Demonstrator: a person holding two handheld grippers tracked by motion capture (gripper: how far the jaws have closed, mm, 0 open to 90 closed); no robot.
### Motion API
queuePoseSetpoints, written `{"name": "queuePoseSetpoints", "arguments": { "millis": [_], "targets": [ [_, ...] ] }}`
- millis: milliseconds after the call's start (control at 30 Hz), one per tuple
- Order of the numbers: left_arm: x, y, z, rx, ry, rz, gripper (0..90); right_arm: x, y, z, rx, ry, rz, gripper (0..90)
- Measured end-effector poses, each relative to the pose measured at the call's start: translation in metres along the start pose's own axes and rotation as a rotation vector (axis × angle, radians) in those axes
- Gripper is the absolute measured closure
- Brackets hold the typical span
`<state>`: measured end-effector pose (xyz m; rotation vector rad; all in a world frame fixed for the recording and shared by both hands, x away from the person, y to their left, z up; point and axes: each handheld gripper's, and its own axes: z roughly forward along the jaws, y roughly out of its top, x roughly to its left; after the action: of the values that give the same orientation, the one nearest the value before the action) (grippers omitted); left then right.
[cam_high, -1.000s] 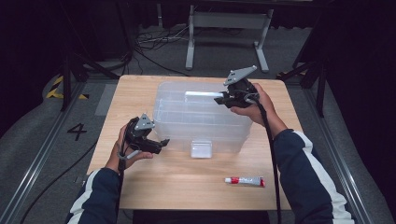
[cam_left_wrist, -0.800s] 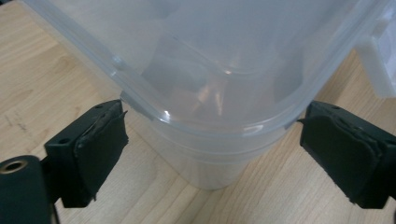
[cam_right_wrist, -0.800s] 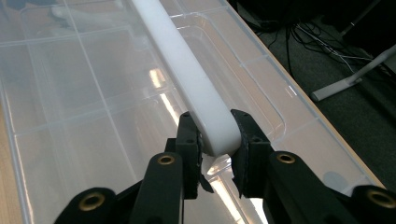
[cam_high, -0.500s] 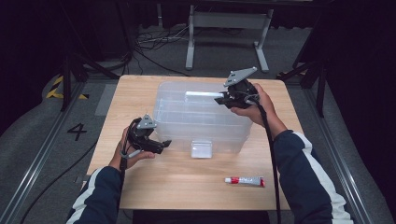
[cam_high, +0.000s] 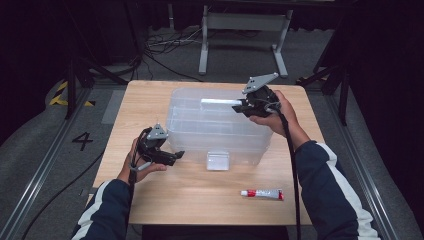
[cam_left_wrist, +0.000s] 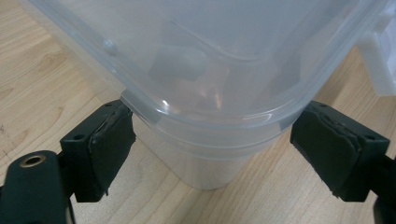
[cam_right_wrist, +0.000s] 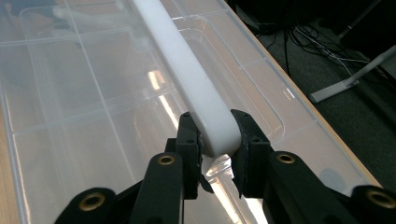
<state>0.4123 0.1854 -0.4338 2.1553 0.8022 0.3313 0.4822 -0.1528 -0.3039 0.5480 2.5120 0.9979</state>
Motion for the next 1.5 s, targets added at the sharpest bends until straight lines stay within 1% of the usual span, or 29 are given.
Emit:
{"name": "queuePoseSetpoints", "arguments": {
  "millis": [267,400,433,467,500,533,567,633,667,700,733,833,867,967,1000,1033,1067,1100,1133,1167,1233,1300,1333,1367,1400,1500],
  "targets": [
    [0.002,-0.002,-0.005,-0.004,-0.014,0.001,18.7,-0.006,0.006,-0.001,0.006,0.010,0.010,74.6],
    [0.000,-0.004,-0.010,-0.004,0.000,0.009,25.3,-0.011,0.010,-0.002,0.019,0.019,0.018,74.5],
    [0.000,-0.005,-0.013,-0.001,0.007,0.013,25.3,-0.011,0.010,-0.002,0.019,0.019,0.018,74.5],
    [0.000,-0.007,-0.016,-0.004,0.011,0.013,28.0,-0.012,0.011,-0.002,0.020,0.023,0.022,74.4],
    [0.000,-0.008,-0.021,-0.021,0.009,0.009,28.3,-0.014,0.011,-0.002,0.020,0.027,0.026,74.4],
    [0.000,-0.008,-0.023,-0.025,0.009,0.006,32.4,-0.015,0.012,-0.002,0.024,0.029,0.033,74.3],
    [0.001,-0.008,-0.027,-0.036,0.013,0.009,33.6,-0.016,0.013,-0.002,0.024,0.032,0.035,74.3],
    [0.001,-0.008,-0.034,-0.064,0.014,-0.005,36.2,-0.018,0.014,-0.002,0.023,0.038,0.041,74.2],
    [0.001,-0.008,-0.034,-0.064,0.014,-0.005,41.9,-0.018,0.014,-0.002,0.023,0.038,0.041,74.2],
    [0.001,-0.008,-0.036,-0.070,0.020,-0.007,43.7,-0.021,0.016,-0.002,0.028,0.042,0.051,74.1],
    [0.001,-0.008,-0.038,-0.072,0.021,-0.007,43.7,-0.021,0.016,-0.002,0.028,0.042,0.051,74.1],
    [0.001,-0.007,-0.040,-0.073,0.027,0.003,48.7,-0.024,0.019,-0.002,0.037,0.041,0.059,73.8],
    [0.001,-0.007,-0.040,-0.075,0.025,0.009,51.8,-0.024,0.020,-0.003,0.040,0.041,0.062,73.7],
    [0.001,-0.005,-0.040,-0.088,0.012,0.005,54.3,-0.025,0.021,-0.003,0.042,0.038,0.062,73.6],
    [0.001,-0.004,-0.041,-0.094,0.004,0.004,56.5,-0.026,0.022,-0.002,0.040,0.040,0.065,73.5],
    [0.001,-0.004,-0.042,-0.096,0.013,0.009,58.6,-0.026,0.022,-0.002,0.042,0.040,0.068,73.4],
    [0.000,-0.002,-0.043,-0.109,0.023,0.011,60.4,-0.027,0.023,-0.003,0.044,0.039,0.070,73.3],
    [0.000,-0.001,-0.044,-0.120,0.021,0.006,62.5,-0.028,0.024,-0.002,0.044,0.038,0.074,73.3],
    [0.000,-0.001,-0.044,-0.123,0.029,0.006,67.3,-0.028,0.025,-0.002,0.049,0.036,0.076,73.0],
    [0.000,0.000,-0.045,-0.127,0.039,0.002,68.7,-0.029,0.026,-0.003,0.052,0.033,0.074,72.9],
    [0.000,0.001,-0.044,-0.139,0.029,-0.005,71.5,-0.029,0.027,-0.003,0.058,0.027,0.077,72.7],
    [-0.001,0.003,-0.042,-0.144,0.038,-0.001,74.0,-0.029,0.028,-0.002,0.063,0.023,0.077,72.6],
    [-0.002,0.003,-0.041,-0.150,0.049,0.006,75.5,-0.029,0.028,-0.002,0.065,0.021,0.077,72.6],
    [-0.002,0.003,-0.041,-0.150,0.049,0.006,78.3,-0.029,0.028,-0.002,0.065,0.021,0.077,72.6],
    [-0.001,0.004,-0.042,-0.160,0.050,0.003,79.2,-0.028,0.029,-0.003,0.069,0.019,0.075,72.5],
    [0.000,0.003,-0.041,-0.160,0.057,0.004,81.8,-0.028,0.029,-0.003,0.070,0.018,0.071,72.4]
  ]
}}
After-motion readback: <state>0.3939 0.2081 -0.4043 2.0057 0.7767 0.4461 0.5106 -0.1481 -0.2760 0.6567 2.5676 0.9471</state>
